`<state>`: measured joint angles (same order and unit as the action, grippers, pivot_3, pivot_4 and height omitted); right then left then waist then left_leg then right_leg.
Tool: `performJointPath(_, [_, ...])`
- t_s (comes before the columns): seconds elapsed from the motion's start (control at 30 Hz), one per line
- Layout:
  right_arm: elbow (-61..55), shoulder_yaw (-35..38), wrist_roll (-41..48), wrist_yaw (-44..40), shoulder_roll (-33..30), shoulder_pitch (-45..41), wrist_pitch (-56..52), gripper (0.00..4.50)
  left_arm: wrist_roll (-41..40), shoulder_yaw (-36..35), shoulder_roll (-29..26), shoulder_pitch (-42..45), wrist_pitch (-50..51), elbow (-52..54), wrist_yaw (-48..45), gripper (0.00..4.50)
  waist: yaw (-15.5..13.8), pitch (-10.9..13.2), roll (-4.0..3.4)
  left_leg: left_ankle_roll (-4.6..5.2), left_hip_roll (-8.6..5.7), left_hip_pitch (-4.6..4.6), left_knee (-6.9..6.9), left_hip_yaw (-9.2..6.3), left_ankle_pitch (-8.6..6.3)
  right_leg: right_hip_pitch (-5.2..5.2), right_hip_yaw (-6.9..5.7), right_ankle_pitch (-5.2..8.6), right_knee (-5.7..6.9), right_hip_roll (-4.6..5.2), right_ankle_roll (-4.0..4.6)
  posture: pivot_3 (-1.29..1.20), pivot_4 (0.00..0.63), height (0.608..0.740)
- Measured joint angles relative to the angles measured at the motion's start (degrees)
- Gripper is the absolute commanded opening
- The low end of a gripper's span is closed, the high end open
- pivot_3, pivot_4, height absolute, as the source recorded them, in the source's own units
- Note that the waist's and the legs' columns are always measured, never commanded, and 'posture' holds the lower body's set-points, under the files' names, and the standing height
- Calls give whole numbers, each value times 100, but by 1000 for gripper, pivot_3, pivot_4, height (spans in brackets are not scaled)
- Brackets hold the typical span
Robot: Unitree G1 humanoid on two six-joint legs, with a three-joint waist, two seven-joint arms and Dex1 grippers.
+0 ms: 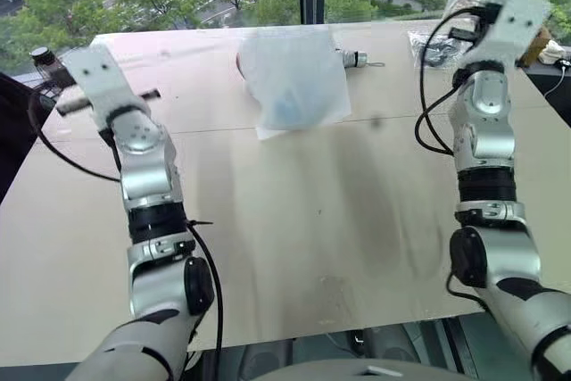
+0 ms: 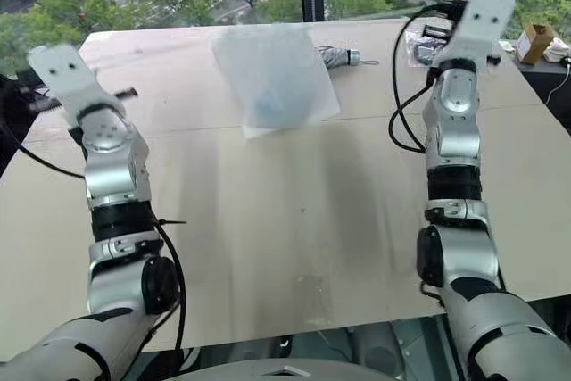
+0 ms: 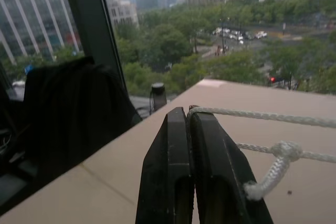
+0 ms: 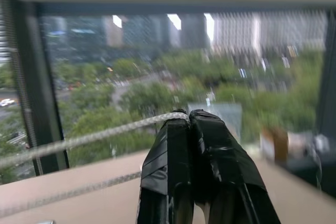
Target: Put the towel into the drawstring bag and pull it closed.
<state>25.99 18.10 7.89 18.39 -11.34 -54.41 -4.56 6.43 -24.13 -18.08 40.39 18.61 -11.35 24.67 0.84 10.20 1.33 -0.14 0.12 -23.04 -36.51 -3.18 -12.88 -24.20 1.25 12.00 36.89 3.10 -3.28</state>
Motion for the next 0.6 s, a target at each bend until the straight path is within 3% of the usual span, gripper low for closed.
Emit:
performJointPath(0.13, [0,222,365,211,45,11,-285,0,-97,-3,-2,-10,186,302,61,104,-1,-1,0,0,-3,5,-1,4,0,3,3,0,1,1,0,0,150,740])
performJointPath(0.2, [5,236,563,-73,29,10,-407,0,-207,-11,-21,3,203,296,13,104,12,-1,0,1,-3,7,-1,6,0,3,5,0,4,0,0,0,150,740])
performJointPath(0.3, [-43,-34,968,-1430,-234,32,-905,937,-604,65,-187,174,88,-104,-834,0,31,0,-1,1,0,9,-2,6,0,3,2,-1,7,-6,1,0,150,740])
performJointPath(0.33, [-518,-399,1360,-2552,-424,244,-1398,1344,-771,346,-296,216,-90,-258,-1558,0,40,-1,-1,2,2,8,-1,1,-1,5,-2,-1,4,-10,2,0,150,740])
performJointPath(0.37, [-949,-789,1551,-3266,-555,462,-1710,1852,-842,599,-319,218,-229,-272,-2032,530,39,-1,-2,2,3,8,0,-2,-1,9,-6,0,-3,-10,2,0,150,740])
performJointPath(0.4, [-1362,-1205,1701,-3881,-720,693,-2040,2240,-959,877,-318,214,-295,-256,-2557,772,35,-2,-3,3,3,10,2,-6,-1,15,-11,0,-9,-10,2,0,150,740])
performJointPath(0.43, [-1811,-1747,1856,-4557,-897,997,-2473,2909,-1152,1254,-305,160,-307,-190,-3247,1369,31,-3,-3,3,3,10,2,-10,-2,24,-15,0,-13,-9,2,0,150,740])
performJointPath(0.5, [-2186,-2253,1960,-5259,-1217,1445,-2849,3580,-1380,1725,-358,-103,-249,4,-4132,2017,34,-3,-4,4,-2,6,2,-8,-3,26,-14,0,-13,-3,2,0,150,740])
performJointPath(0.6, [-2375,-2510,1905,-6039,-2036,2070,-3113,4500,-1628,2410,-1160,-1178,-47,550,-5740,3072,126,0,-8,10,-2,6,4,10,-6,18,3,1,-29,-2,1,0,150,740])
